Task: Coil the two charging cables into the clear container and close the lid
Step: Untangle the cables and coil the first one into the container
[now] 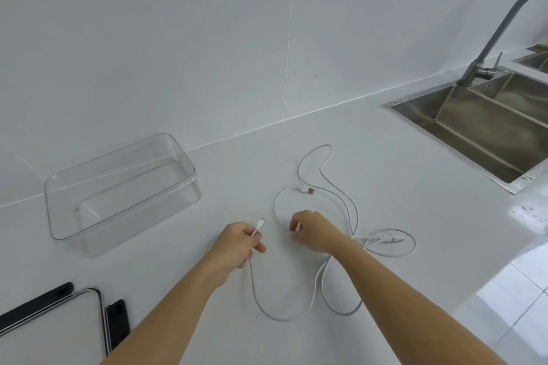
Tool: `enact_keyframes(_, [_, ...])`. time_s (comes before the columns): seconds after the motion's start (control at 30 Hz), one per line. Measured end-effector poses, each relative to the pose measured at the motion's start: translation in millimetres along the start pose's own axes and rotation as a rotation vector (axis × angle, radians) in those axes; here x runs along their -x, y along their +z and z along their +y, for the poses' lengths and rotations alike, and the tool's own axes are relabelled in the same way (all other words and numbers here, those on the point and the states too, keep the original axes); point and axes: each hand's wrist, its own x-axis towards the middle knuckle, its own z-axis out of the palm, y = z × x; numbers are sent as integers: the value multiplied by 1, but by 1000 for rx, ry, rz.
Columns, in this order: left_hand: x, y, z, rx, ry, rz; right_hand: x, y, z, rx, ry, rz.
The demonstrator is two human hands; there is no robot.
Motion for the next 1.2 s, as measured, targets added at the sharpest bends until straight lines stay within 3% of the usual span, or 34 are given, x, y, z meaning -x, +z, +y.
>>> enact_keyframes(0.1, [-7,3,5,268,-104,22,6,1,-17,-79,-139,13])
enact_keyframes(0.2, [-13,4,9,387,-146,23,12,1,-37,-136,-273,35])
enact_keyframes(0.4, [-20,1,11,635,-189,-38,21,-4,-48,-243,-348,4])
enact_keyframes(0.47, [-21,2,13,639,-172,11,19,-8,-45,-168,-348,195])
enact_keyframes(0.6, [-22,4,16,648,-160,22,9,-28,-27,-106,-294,737])
enact_keyframes(0.67, [-23,5,16,645,-163,12,4,-39,-11,-19,-186,918])
enact_keyframes(0.77, [-26,6,15,601,-166,24,5,-54,10,108,172,702])
enact_keyframes(0.87, [-31,7,13,507,-182,51,4,-62,25,104,320,462])
enact_keyframes(0.93, [-34,8,13,447,-186,66,1,-62,28,50,332,406])
enact_keyframes(1.07, [-36,6,7,340,-194,118,-6,-56,29,6,259,482])
enact_keyframes(1.2, [-31,1,8,243,-178,114,-9,-57,20,-293,74,467])
